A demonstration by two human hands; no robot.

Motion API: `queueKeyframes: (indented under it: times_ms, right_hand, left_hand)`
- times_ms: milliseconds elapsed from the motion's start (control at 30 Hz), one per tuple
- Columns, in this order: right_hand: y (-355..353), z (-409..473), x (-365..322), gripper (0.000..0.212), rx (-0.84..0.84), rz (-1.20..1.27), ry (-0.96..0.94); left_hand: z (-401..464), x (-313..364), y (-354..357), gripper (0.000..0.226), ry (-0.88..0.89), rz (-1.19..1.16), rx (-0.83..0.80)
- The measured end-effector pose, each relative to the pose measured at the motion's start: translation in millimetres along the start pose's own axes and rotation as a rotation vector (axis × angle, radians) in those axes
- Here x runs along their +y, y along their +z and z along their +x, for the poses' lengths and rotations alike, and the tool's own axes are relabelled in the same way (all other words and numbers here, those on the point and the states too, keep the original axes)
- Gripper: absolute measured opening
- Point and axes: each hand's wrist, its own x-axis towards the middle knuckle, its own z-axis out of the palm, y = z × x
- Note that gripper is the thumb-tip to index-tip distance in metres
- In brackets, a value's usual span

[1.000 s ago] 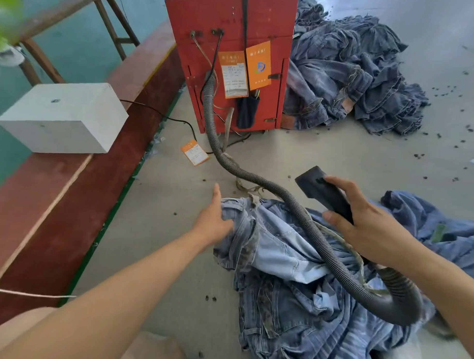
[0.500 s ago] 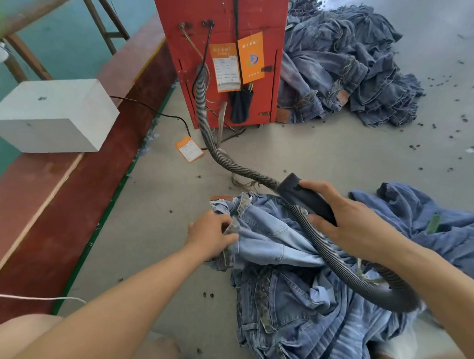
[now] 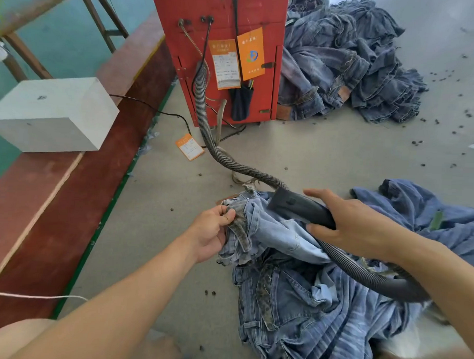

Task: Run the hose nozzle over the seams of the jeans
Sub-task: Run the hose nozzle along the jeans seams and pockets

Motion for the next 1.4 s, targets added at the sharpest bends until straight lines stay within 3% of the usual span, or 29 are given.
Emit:
queueKeyframes:
  times_ms: [200, 333, 467, 600, 667, 833, 1000, 1067, 1133, 1233, 1300, 1400]
  right_hand:
    - [2, 0, -11, 0.026, -0.146, -0.025, -0.033]
    - [8, 11, -20, 0.015, -0.028, 0.070, 0.038]
    - [-6, 16, -16, 0.028, 0.185, 0.074, 0.164]
    - [-6, 10, -21, 0.031, -0.051, 0.141, 0.132]
    - [7, 16, -27, 0.030, -0.081, 0.178, 0.143]
    - [-2, 31, -16, 0.037, 0.163, 0.281, 0.353]
    - [-10, 22, -19, 0.039, -0.102, 0.384, 0.296]
    - [0, 27, -27, 0.039, -0.106, 0.394, 0.305]
    - [5, 32, -27, 0.037, 0.025, 0.354, 0.361]
    - [-8, 30, -18, 0.031, 0.195, 0.333, 0.383]
    - [-19, 24, -11, 0.029, 0.228, 0.159, 0.283]
    - [-23, 15, -10, 0.031, 0.280, -0.108, 0.100]
  left_hand:
    - [-3, 3, 4, 0.013, -0.002, 0.049, -0.128]
    - [-5, 1, 3, 0.012, 0.005, 0.199, -0.191]
    - [-7, -2, 1, 0.019, 0.021, 0.160, -0.224]
    - [-10, -6, 0, 0.024, 0.060, 0.175, -0.269]
    - [-11, -9, -1, 0.026, 0.062, 0.183, -0.294]
    - [-13, -10, -12, 0.023, 0.028, 0.222, -0.318]
    - [-14, -7, -11, 0.040, 0.051, 0.285, -0.356]
    - [-12, -9, -12, 0.042, 0.057, 0.332, -0.376]
    - [-9, -11, -13, 0.029, 0.039, 0.302, -0.310]
    - [5, -1, -24, 0.028, 0.051, 0.186, 0.035]
    - [14, 15, -38, 0.036, 0.070, 0.016, 0.208]
    - [15, 29, -53, 0.025, 0.009, -0.100, 0.301]
